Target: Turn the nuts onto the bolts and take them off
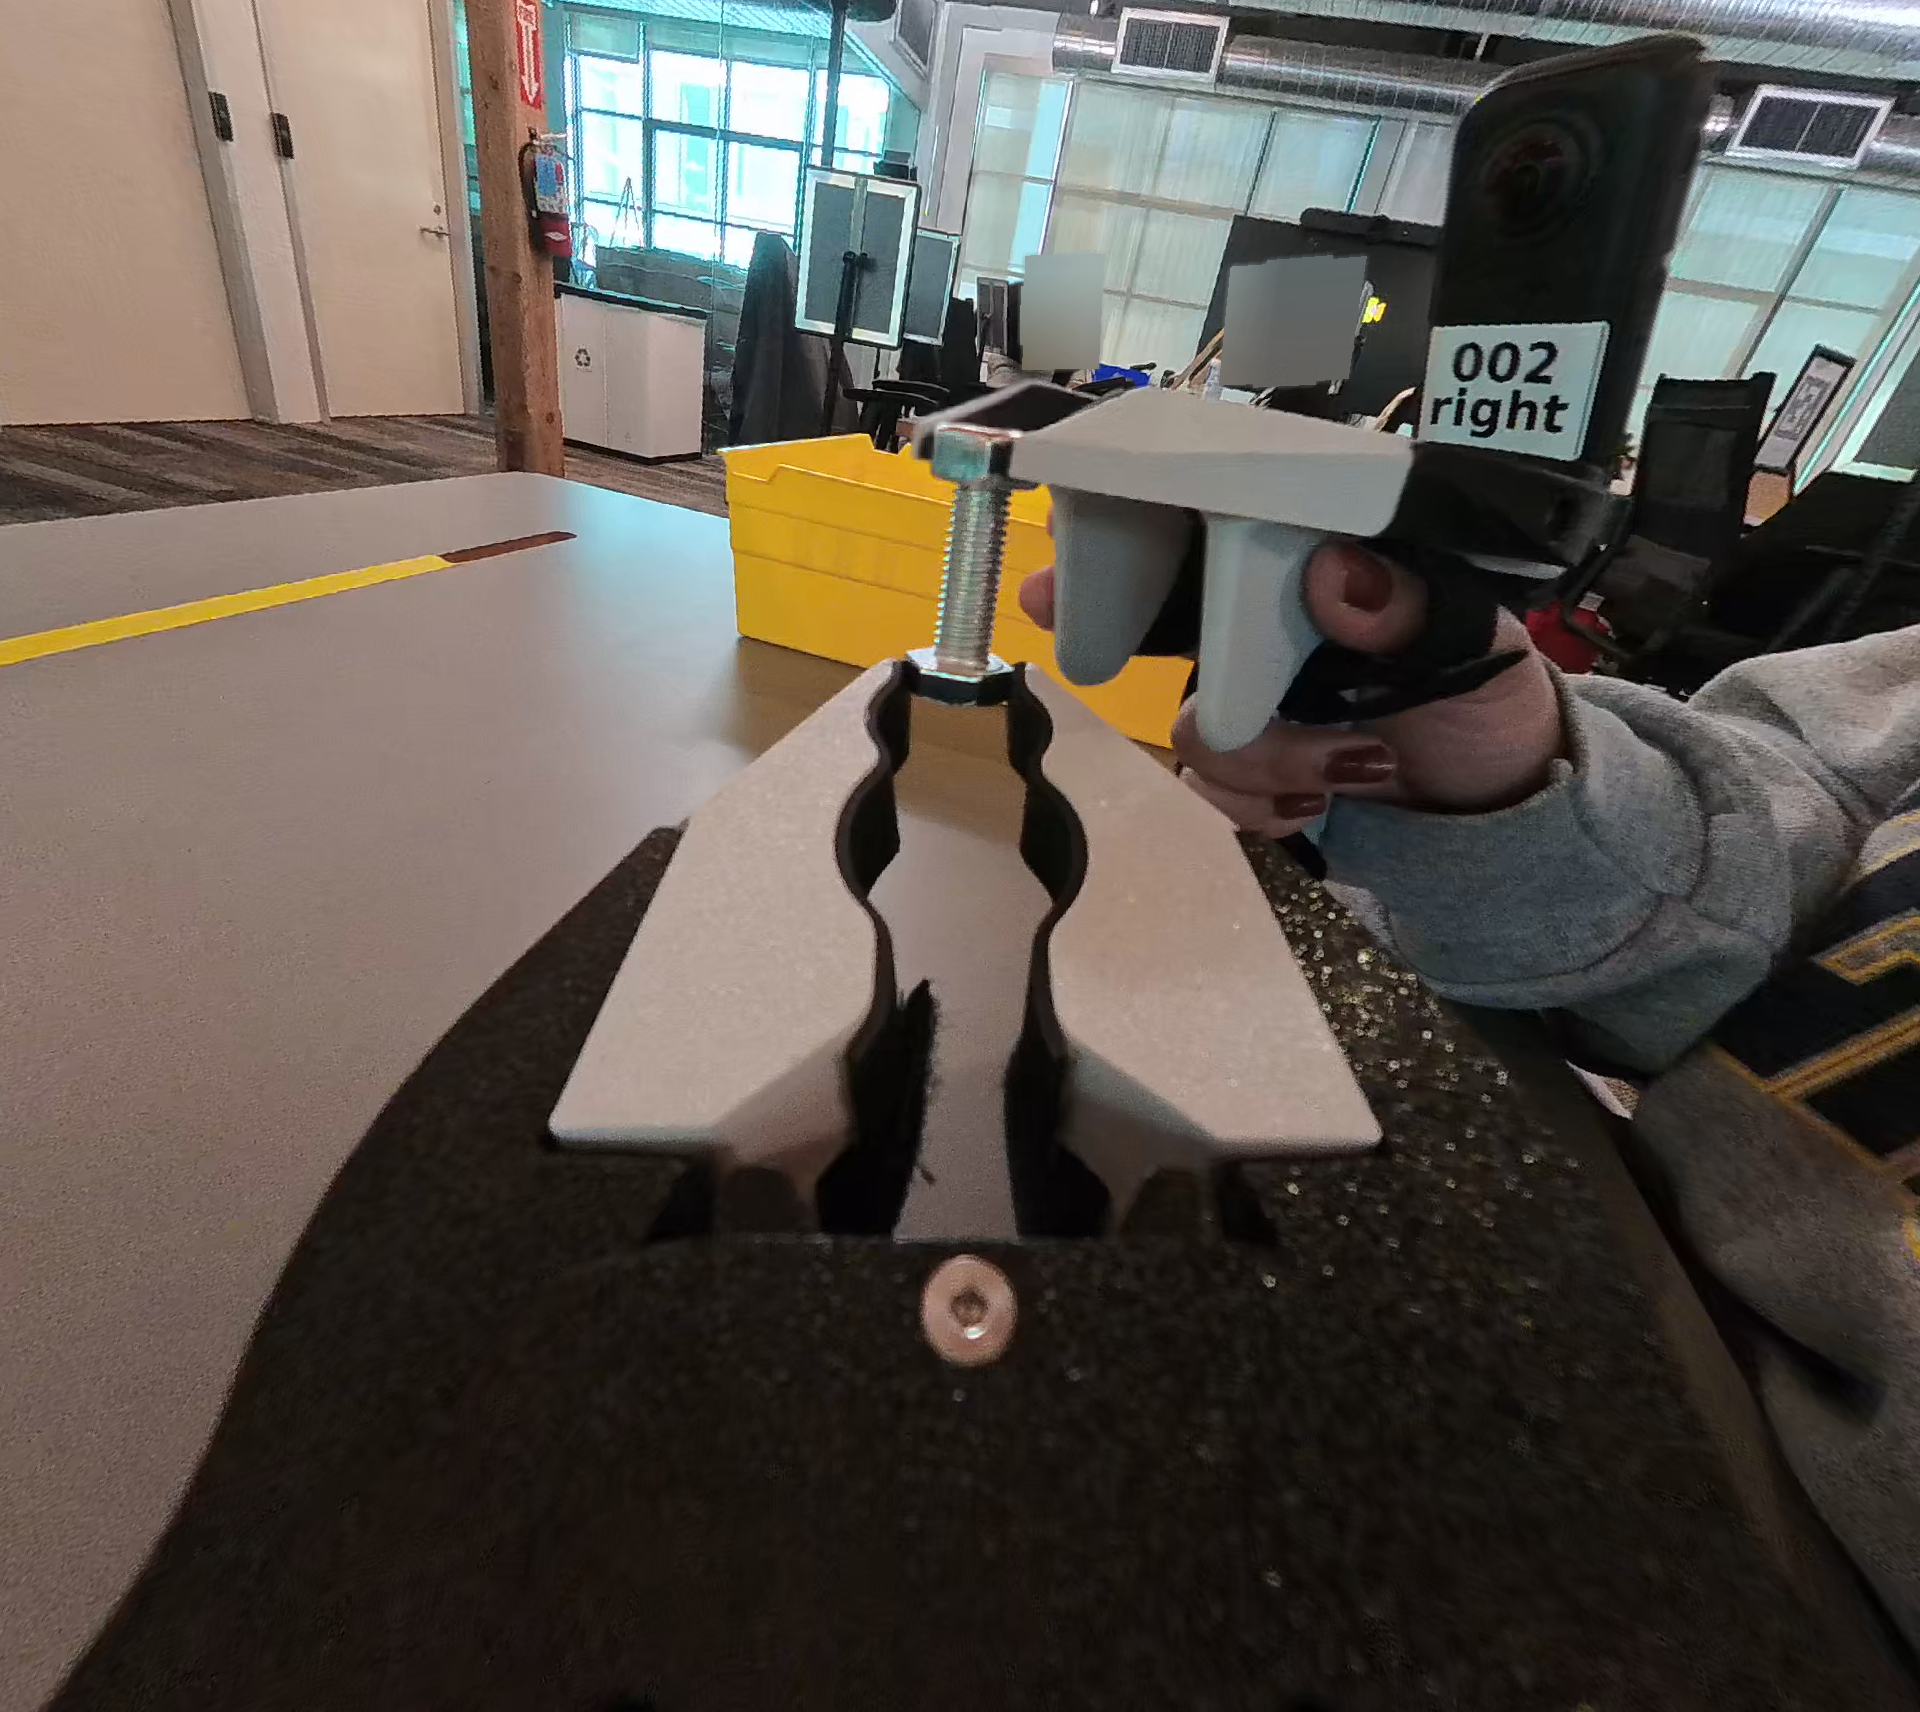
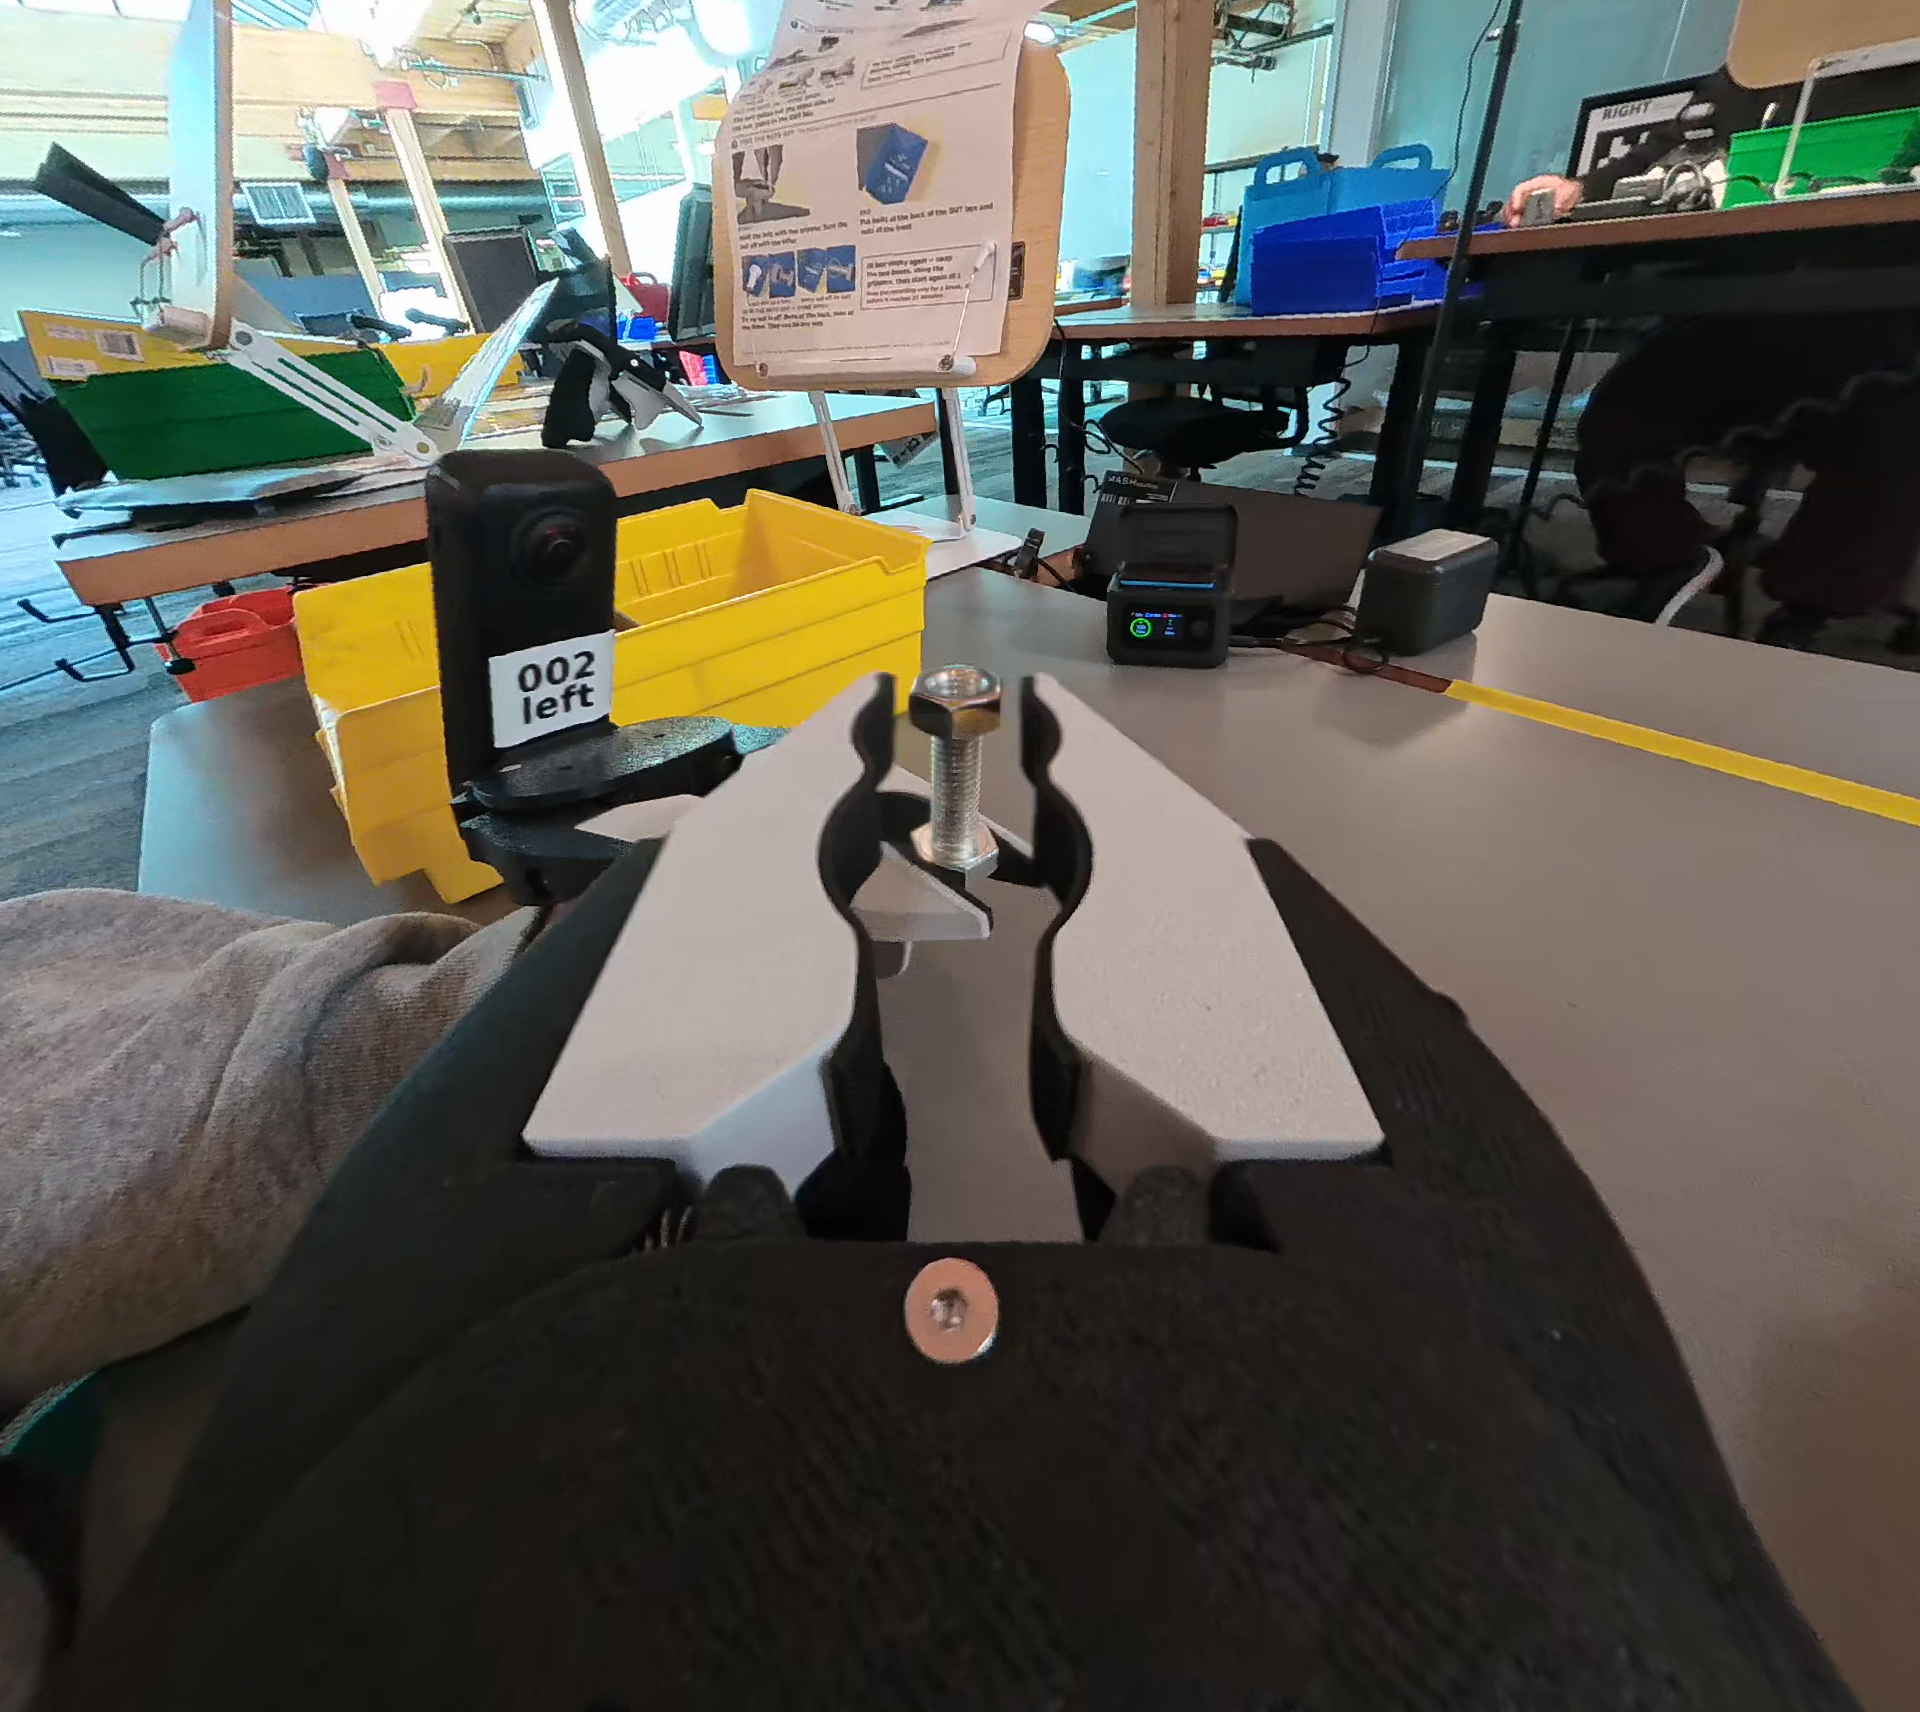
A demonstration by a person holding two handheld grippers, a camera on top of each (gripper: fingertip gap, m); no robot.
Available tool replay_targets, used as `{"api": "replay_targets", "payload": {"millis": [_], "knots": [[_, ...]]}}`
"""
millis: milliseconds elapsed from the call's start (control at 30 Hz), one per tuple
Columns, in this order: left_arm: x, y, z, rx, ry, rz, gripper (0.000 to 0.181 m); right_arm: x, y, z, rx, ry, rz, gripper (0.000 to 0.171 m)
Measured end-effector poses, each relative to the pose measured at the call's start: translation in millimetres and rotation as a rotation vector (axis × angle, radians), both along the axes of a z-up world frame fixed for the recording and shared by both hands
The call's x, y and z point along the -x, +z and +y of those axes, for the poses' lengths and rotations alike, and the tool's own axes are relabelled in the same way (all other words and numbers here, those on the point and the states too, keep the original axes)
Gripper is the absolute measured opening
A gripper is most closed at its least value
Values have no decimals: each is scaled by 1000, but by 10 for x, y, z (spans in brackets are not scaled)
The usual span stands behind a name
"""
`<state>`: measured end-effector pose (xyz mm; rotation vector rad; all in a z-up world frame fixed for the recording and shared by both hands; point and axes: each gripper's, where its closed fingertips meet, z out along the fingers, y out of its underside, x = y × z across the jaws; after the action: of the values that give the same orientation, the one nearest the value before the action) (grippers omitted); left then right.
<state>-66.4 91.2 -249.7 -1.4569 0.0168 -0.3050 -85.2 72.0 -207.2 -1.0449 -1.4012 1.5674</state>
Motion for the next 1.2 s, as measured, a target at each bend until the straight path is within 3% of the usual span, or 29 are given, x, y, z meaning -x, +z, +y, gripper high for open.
{"api": "replay_targets", "payload": {"millis": [167, 267, 500, 667, 833, 933, 1067, 1200], "knots": [[-23, -5, 4, 3, -18, -2, 16, -1, 24, -126, -29, 82, 24, 57], [-55, -14, 13, 10, -37, 0, 16, 5, 18, -208, -32, 130, 18, 66], [151, -7, -22, 6, 55, -52, 16, -42, -24, -200, -34, 119, 10, 69], [-32, -27, 26, 22, -6, 12, 16, 29, -24, -301, -10, 153, -5, 86], [300, -3, -60, 8, 131, -68, 16, -62, -57, -315, -26, 142, 20, 89], [171, -13, -27, 20, 78, -18, 16, 1, -46, -272, -65, 90, 33, 97], [-86, -53, 73, 46, 0, 53, 16, 38, -32, -354, -43, 141, 23, 97], [236, 6, -42, 8, 95, -57, 16, -81, -70, -335, -7, 178, 14, 90]]}}
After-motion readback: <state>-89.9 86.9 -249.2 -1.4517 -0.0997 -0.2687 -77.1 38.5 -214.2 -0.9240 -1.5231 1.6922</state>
